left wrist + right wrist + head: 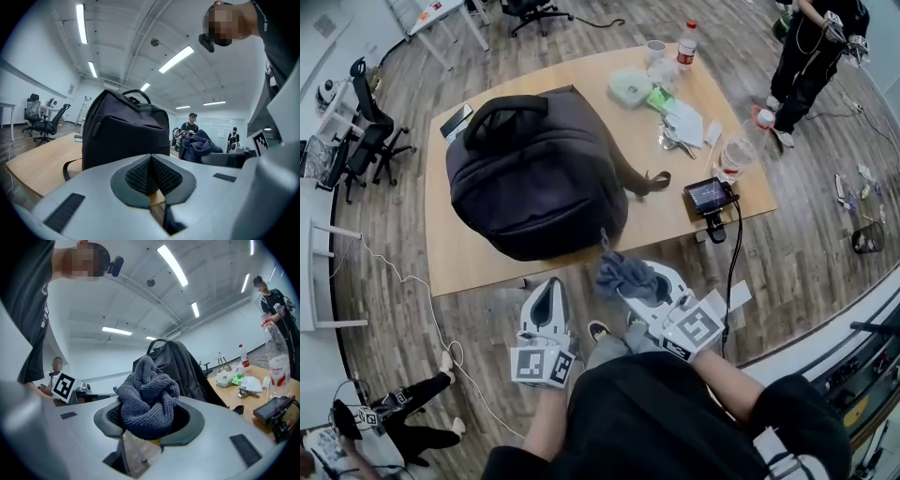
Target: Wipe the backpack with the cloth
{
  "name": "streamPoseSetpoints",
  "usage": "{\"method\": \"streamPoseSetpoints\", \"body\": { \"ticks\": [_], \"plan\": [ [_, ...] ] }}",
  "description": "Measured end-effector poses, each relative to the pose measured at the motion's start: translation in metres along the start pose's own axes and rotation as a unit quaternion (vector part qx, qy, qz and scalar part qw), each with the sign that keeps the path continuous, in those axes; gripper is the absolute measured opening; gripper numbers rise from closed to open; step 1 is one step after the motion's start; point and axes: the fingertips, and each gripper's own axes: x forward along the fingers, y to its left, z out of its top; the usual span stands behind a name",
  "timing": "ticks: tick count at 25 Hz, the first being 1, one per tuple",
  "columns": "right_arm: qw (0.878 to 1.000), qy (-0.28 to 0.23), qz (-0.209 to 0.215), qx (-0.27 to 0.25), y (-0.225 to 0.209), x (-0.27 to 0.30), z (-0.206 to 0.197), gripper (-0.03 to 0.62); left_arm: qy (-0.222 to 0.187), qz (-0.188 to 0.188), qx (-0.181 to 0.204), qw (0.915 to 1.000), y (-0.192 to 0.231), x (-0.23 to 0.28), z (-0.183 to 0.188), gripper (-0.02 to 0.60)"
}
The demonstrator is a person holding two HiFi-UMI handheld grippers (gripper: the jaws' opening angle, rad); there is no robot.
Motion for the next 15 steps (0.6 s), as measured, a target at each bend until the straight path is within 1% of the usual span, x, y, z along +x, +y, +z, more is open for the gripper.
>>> {"method": "streamPoseSetpoints", "body": {
  "ticks": [3,6,8,10,15],
  "plan": [
    [1.000,-0.016,0.001,0.013,0.000,0.004,0.007,0.175,0.003,0.010,0.016,0.9998,0.009,0.002,0.006,0.017],
    [1.000,-0.020,-0.003,0.021,0.003,0.013,0.015,0.175,0.005,0.022,0.029,0.9993,0.025,0.000,0.013,0.017],
    [1.000,-0.015,-0.017,0.003,0.001,0.021,0.020,0.175,0.003,0.026,0.031,0.9992,0.035,0.002,0.018,0.018],
    [0.999,-0.007,-0.037,-0.025,-0.001,0.032,0.027,0.175,-0.002,0.024,0.031,0.9992,0.046,0.005,0.023,0.018],
    [0.995,-0.001,-0.073,-0.068,0.010,0.063,0.050,0.175,-0.008,0.018,0.028,0.9994,0.081,0.003,0.037,0.018]
  ]
}}
